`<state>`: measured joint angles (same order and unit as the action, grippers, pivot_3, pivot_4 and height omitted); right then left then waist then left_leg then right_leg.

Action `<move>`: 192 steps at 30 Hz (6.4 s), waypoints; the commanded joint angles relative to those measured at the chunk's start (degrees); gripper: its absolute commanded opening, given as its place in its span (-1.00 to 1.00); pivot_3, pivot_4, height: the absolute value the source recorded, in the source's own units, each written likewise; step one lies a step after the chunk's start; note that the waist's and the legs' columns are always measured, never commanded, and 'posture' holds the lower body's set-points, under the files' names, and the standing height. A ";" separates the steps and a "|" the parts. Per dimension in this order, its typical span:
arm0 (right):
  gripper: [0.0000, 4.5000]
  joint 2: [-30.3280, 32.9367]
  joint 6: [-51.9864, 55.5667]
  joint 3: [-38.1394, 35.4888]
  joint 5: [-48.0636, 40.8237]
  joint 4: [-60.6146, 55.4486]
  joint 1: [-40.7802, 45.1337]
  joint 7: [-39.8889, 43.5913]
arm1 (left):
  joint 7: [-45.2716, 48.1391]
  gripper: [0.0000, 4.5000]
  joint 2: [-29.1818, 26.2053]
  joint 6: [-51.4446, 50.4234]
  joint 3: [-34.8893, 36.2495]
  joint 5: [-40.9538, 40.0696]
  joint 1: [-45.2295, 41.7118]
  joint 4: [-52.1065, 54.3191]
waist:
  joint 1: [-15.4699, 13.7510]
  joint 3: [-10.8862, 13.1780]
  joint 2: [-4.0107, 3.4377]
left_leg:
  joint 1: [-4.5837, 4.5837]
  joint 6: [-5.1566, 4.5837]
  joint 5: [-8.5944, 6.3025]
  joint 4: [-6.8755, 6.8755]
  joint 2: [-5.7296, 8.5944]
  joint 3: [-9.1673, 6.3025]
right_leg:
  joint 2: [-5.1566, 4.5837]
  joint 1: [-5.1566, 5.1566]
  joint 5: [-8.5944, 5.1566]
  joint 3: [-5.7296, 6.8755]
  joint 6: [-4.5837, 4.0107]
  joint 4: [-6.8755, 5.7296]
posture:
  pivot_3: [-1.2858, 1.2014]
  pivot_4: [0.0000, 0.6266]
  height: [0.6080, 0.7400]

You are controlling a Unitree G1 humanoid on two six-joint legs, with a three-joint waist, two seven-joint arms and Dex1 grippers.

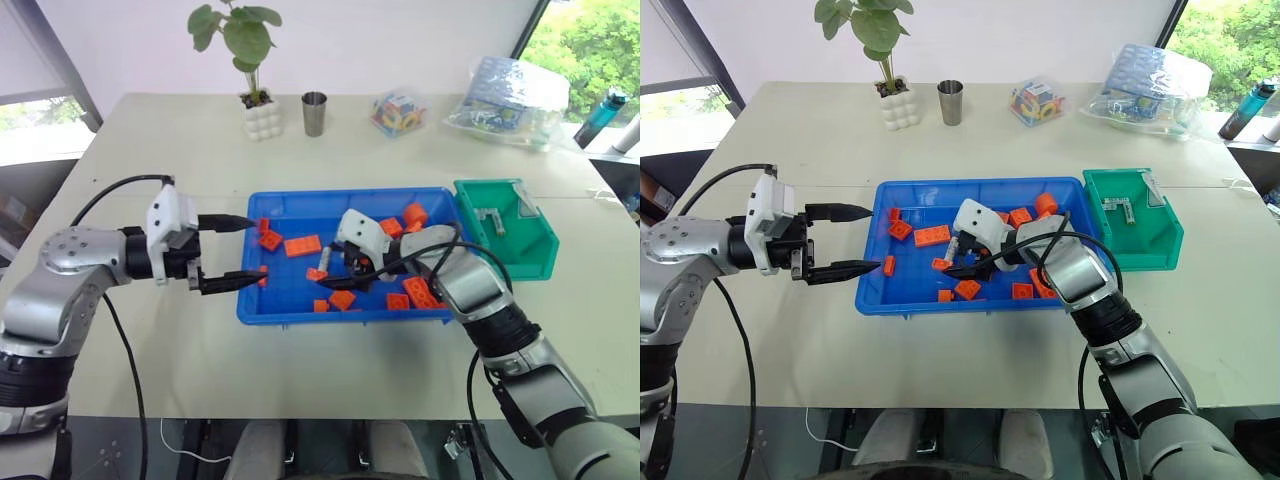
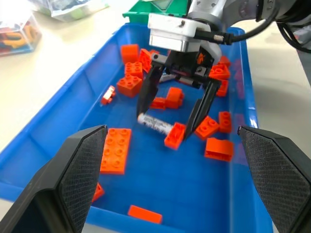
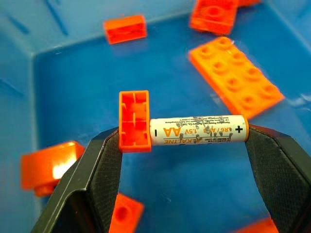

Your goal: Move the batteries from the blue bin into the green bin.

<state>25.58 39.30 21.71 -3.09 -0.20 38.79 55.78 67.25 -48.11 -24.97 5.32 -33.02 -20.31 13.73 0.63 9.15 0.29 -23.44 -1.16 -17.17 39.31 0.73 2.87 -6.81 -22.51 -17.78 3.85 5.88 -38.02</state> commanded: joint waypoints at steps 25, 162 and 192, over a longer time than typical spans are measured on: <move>0.98 3.27 -7.08 0.27 0.18 10.04 6.40 2.58 | 0.26 1.00 0.38 0.63 -0.04 0.24 -1.28 1.44 | 0.26 0.01 0.01 | 0.00 0.00 0.00 0.00 -0.02 0.01 | 0.01 -0.02 0.00 0.00 0.00 0.00 | 0.03 -0.52 0.56; -0.97 21.48 23.58 -36.32 -20.86 -8.63 -3.75 -18.88 | 2.57 1.00 9.44 4.30 -6.65 4.29 -10.02 -4.75 | -1.29 0.08 0.07 | -0.02 -0.02 -0.01 0.08 -0.09 0.03 | 0.06 0.09 0.00 0.03 0.01 0.10 | 0.03 -0.52 0.56; 0.75 46.14 -7.47 -56.91 -24.68 -3.38 -36.71 24.62 | 5.67 1.00 -1.06 -1.62 2.40 0.02 -13.06 -11.14 | -1.02 0.11 0.10 | 0.06 -0.07 -0.03 0.07 -0.14 0.08 | 0.05 0.23 0.00 0.02 0.02 0.24 | 0.03 -0.52 0.56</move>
<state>70.66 33.40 -32.56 -26.96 -4.52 2.08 78.42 72.03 -47.87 -26.39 5.90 -31.96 -32.37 2.16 -0.39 9.27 0.39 -23.37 -1.23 -17.20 39.37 0.59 2.95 -6.77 -22.27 -17.78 3.87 5.90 -37.78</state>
